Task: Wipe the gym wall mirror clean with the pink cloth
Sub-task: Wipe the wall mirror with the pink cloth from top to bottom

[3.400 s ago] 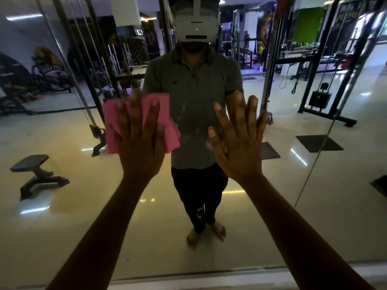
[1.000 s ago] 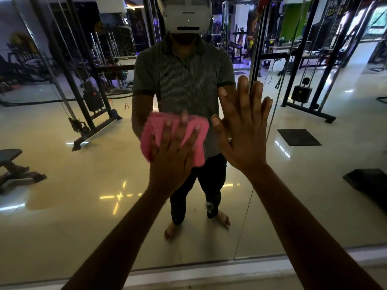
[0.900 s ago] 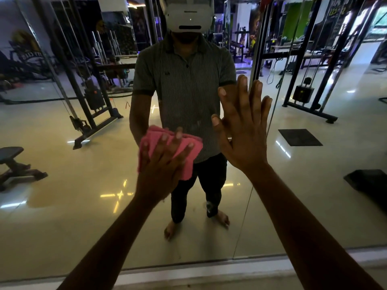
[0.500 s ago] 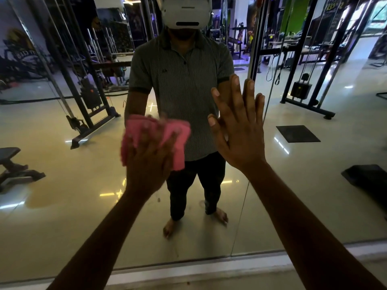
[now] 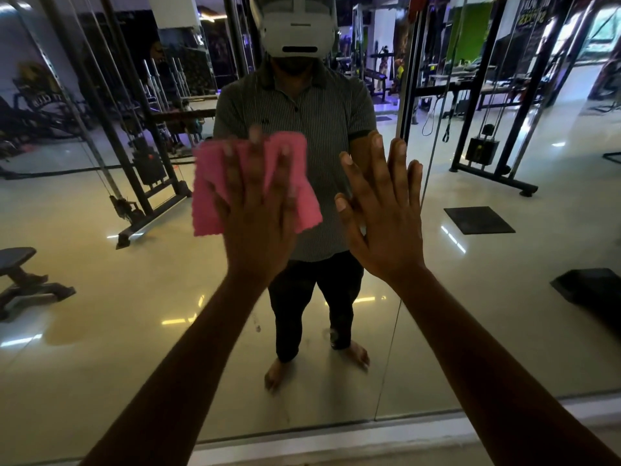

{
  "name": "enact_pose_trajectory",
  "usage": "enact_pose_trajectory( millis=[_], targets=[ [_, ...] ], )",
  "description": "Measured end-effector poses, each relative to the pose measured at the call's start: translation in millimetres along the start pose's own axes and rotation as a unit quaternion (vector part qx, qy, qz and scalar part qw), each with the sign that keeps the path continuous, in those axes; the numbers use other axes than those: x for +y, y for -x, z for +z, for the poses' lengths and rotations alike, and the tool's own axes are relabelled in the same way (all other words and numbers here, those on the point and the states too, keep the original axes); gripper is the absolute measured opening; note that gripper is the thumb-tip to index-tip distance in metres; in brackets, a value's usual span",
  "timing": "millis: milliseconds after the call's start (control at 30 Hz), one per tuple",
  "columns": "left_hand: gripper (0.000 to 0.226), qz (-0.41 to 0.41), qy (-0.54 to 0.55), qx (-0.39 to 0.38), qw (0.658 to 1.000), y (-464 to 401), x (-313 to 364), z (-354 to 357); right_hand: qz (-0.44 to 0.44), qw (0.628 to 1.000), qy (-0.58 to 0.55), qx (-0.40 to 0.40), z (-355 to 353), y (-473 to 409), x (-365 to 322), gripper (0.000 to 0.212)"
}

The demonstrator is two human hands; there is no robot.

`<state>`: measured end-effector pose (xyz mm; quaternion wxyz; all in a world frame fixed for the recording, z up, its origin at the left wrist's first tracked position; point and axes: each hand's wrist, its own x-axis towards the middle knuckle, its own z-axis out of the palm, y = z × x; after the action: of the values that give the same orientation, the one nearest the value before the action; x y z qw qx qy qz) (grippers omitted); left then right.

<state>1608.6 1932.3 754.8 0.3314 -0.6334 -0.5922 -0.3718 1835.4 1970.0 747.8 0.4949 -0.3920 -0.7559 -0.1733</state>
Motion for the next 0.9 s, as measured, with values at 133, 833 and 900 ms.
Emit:
enact_pose_trajectory(
  millis=[133,833,900],
  targets=[
    [0.068,0.149,0.012,-0.078,0.986,54.6,-19.7,-0.3,-0.007,1.000,-0.007,-0.013,-2.5,0.4,4.0,0.066],
    [0.071,0.106,0.019,-0.036,0.994,11.0,83.5,31.6,0.053,0.998,-0.018,0.001,-32.2,21.1,67.8,0.067],
    [0.068,0.151,0.006,-0.074,0.986,45.9,70.3,37.4,0.043,0.999,-0.022,-0.005,-34.7,25.1,76.0,0.065]
  ],
)
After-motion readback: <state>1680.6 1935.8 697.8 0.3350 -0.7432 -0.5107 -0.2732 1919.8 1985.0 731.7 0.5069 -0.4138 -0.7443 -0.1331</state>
